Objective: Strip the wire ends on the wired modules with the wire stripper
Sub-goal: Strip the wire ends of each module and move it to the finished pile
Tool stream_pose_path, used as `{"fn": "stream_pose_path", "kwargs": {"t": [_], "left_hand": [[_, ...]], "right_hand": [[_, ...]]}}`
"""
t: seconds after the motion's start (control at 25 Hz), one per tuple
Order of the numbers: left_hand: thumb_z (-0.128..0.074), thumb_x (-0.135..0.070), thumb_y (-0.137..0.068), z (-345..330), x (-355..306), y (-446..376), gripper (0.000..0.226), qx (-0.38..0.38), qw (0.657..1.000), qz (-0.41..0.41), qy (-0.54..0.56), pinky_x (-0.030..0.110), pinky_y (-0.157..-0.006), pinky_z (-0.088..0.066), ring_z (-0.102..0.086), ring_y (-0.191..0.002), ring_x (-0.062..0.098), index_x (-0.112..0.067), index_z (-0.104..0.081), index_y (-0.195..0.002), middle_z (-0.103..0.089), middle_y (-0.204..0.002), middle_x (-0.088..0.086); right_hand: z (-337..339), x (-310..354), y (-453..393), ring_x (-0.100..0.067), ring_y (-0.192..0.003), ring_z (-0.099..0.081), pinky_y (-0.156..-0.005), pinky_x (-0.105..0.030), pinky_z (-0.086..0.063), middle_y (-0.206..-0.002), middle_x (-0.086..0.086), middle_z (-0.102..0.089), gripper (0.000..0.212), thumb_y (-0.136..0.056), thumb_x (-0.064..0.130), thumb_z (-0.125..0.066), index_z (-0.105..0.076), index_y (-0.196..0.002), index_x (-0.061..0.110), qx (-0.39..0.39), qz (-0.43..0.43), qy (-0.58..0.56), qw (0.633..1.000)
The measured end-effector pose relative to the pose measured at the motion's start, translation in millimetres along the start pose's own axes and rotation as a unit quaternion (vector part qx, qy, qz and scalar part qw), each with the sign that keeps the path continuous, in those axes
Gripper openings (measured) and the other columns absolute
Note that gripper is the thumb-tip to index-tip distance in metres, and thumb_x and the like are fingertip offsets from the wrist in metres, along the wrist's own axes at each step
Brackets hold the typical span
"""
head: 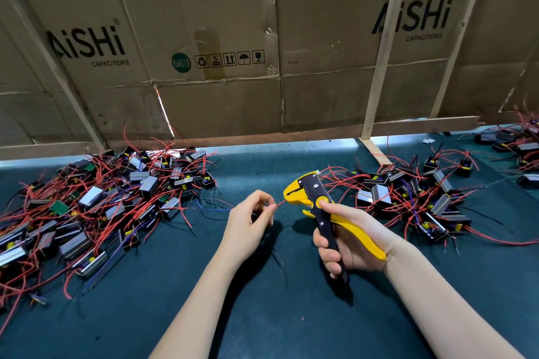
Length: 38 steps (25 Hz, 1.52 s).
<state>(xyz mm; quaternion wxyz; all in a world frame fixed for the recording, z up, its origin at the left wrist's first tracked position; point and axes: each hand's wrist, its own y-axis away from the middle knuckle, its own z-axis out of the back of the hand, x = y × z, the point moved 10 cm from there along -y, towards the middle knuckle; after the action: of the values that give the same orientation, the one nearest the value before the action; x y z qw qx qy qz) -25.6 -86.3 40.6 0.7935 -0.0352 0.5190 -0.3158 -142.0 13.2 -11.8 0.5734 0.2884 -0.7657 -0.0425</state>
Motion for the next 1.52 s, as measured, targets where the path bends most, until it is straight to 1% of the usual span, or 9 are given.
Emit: {"fn": "stream_pose_path", "kwargs": {"t": [0.28,0.4,0.48,0.64,0.96,1.08,1.2,1.32,1.52], "left_hand": [[-0.058,-0.012,-0.096,5.0,6.6,-1.2,0.009,0.055,0.998,0.036,0.022,0.016,-0.063,-0.041,-0.053,-0.063,0.006,-0.018,-0.062,-0.09,-0.063,-0.066,-0.005],[-0.058,0.009,-0.084,-2.2,9.2,4.3,0.033,0.162,0.983,0.058,0.069,0.02,-0.081,-0.048,-0.062,-0.085,0.01,-0.014,-0.061,-0.108,-0.067,-0.086,-0.002],[-0.059,0.01,-0.075,-5.3,5.8,10.3,0.045,0.226,0.971,0.041,0.062,0.022,-0.092,-0.048,-0.065,-0.102,0.012,-0.013,-0.058,-0.114,-0.068,-0.102,0.003],[-0.072,0.0,-0.078,-0.1,4.5,13.3,0.032,0.269,0.962,0.017,0.041,0.023,-0.1,-0.045,-0.063,-0.113,0.011,-0.013,-0.068,-0.107,-0.069,-0.116,-0.002],[-0.081,-0.01,-0.077,4.0,4.1,8.3,0.011,0.223,0.975,0.0,-0.014,0.016,-0.09,-0.047,-0.067,-0.1,0.007,-0.02,-0.081,-0.083,-0.074,-0.102,-0.009],[-0.08,-0.013,-0.079,12.2,13.5,-0.1,0.008,0.103,0.993,0.059,0.026,0.025,-0.075,-0.051,-0.067,-0.074,0.009,-0.02,-0.081,-0.083,-0.076,-0.081,-0.002],[-0.077,-0.014,-0.082,14.0,20.3,-2.5,0.007,0.022,0.995,0.085,0.052,0.02,-0.059,-0.044,-0.054,-0.056,0.003,-0.02,-0.08,-0.083,-0.073,-0.068,-0.003],[-0.073,-0.018,-0.086,16.0,20.3,-3.9,0.009,0.003,0.995,0.076,0.063,0.013,-0.055,-0.041,-0.051,-0.053,-0.002,-0.022,-0.08,-0.082,-0.073,-0.069,-0.005],[-0.073,-0.021,-0.087,13.2,22.9,-5.3,0.01,-0.003,0.996,0.076,0.048,0.014,-0.054,-0.04,-0.049,-0.051,-0.002,-0.023,-0.079,-0.08,-0.072,-0.068,-0.006]], "right_hand": [[18.3,7.9,4.4,-0.015,-0.035,-0.031,-0.043,-0.026,-0.037,-0.044,0.001,-0.029,0.051,-0.076,0.063,-0.056,-0.044,-0.057,0.017,-0.109,0.032,-0.001,0.994],[11.3,3.0,3.1,-0.024,-0.049,-0.045,-0.059,-0.034,-0.048,-0.056,-0.007,-0.041,0.054,-0.081,0.063,-0.053,-0.051,-0.067,0.01,-0.063,0.028,-0.051,0.996],[6.0,-2.7,0.4,-0.031,-0.065,-0.054,-0.076,-0.042,-0.053,-0.07,-0.014,-0.049,0.054,-0.084,0.059,-0.053,-0.054,-0.079,0.005,-0.036,0.017,-0.082,0.996],[10.3,-4.2,-1.0,-0.033,-0.071,-0.058,-0.082,-0.044,-0.054,-0.076,-0.018,-0.054,0.051,-0.078,0.054,-0.06,-0.057,-0.078,0.003,-0.06,0.012,-0.117,0.991],[11.7,-5.8,-1.0,-0.034,-0.072,-0.06,-0.081,-0.045,-0.054,-0.077,-0.018,-0.055,0.051,-0.081,0.053,-0.058,-0.059,-0.077,0.002,-0.066,0.007,-0.124,0.99],[11.4,-5.1,-0.5,-0.034,-0.071,-0.06,-0.078,-0.044,-0.055,-0.076,-0.018,-0.055,0.054,-0.084,0.055,-0.055,-0.059,-0.078,0.002,-0.054,0.005,-0.104,0.993],[4.7,-3.6,-0.3,-0.034,-0.07,-0.06,-0.079,-0.045,-0.054,-0.075,-0.017,-0.055,0.057,-0.086,0.059,-0.051,-0.059,-0.081,0.002,-0.021,0.0,-0.064,0.998],[0.3,-2.9,0.6,-0.032,-0.07,-0.059,-0.079,-0.044,-0.053,-0.073,-0.015,-0.055,0.059,-0.089,0.06,-0.046,-0.059,-0.081,0.003,0.001,-0.005,-0.04,0.999],[-2.8,-2.7,1.7,-0.032,-0.069,-0.058,-0.079,-0.043,-0.052,-0.073,-0.014,-0.054,0.056,-0.092,0.057,-0.042,-0.059,-0.08,0.005,0.007,-0.001,-0.003,1.0]]}}
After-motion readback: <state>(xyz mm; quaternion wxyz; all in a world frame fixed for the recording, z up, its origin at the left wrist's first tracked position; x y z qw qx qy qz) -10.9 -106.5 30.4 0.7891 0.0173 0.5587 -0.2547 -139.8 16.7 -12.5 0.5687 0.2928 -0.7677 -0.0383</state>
